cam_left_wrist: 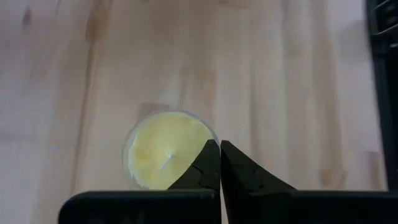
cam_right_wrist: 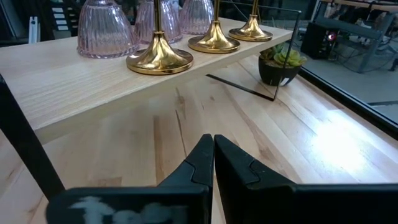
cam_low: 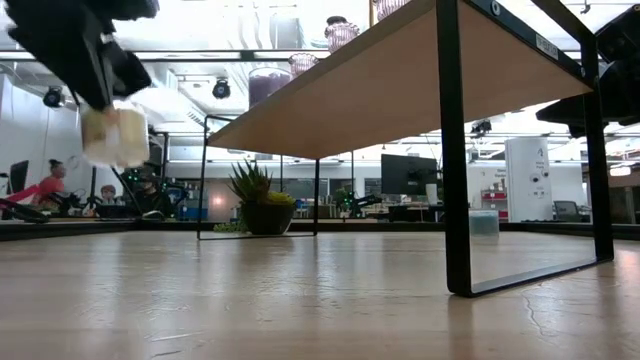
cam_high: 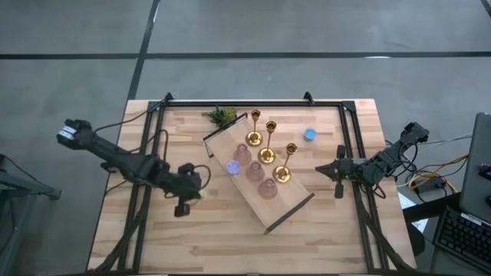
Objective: Pick & Place candle stick holders
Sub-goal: Put the yellow scented candle on the shelf aligned with the purple scented candle
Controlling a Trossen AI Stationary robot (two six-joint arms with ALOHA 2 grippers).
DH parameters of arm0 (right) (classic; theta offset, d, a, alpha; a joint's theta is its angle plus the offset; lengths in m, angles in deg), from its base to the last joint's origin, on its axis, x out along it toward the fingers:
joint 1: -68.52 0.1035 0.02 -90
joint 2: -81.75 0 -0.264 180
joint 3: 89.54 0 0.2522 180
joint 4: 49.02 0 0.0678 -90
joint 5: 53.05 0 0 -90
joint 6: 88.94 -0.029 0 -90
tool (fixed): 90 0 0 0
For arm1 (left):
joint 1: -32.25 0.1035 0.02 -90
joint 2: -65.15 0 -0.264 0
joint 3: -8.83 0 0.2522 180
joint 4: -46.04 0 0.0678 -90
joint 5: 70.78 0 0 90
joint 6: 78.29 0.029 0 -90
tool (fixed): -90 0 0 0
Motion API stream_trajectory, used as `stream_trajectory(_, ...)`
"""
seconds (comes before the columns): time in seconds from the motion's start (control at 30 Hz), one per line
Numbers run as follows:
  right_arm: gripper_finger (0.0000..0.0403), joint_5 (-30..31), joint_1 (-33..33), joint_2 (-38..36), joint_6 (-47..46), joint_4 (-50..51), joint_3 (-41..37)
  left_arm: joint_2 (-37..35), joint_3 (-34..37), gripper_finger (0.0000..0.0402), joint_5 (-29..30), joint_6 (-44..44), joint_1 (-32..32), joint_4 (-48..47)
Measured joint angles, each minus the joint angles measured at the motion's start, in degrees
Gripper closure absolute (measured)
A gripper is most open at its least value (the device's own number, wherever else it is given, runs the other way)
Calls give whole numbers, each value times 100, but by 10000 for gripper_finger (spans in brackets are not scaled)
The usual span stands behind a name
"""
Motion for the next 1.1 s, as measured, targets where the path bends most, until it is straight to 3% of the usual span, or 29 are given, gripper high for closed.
stream_trajectory(0.13, 394, 0, -2, 0, 0, 2, 0, 207, -408, 401, 256, -81, -384, 250)
stream_trajectory(0.43, 394, 0, -2, 0, 0, 1, 0, 1266, -1670, 401, 375, 846, -640, 725)
stream_trajectory(0.6, 394, 0, -2, 0, 0, 2, 0, 1960, -2584, 401, 412, 1563, -487, 411)
stream_trajectory(0.93, 394, 0, -2, 0, 0, 2, 0, 3204, -4520, 401, 387, 2668, 174, -1145)
stream_trajectory(1.1, 394, 0, -2, 0, 0, 1, 0, 3503, -4869, 401, -151, 2930, 625, -1346)
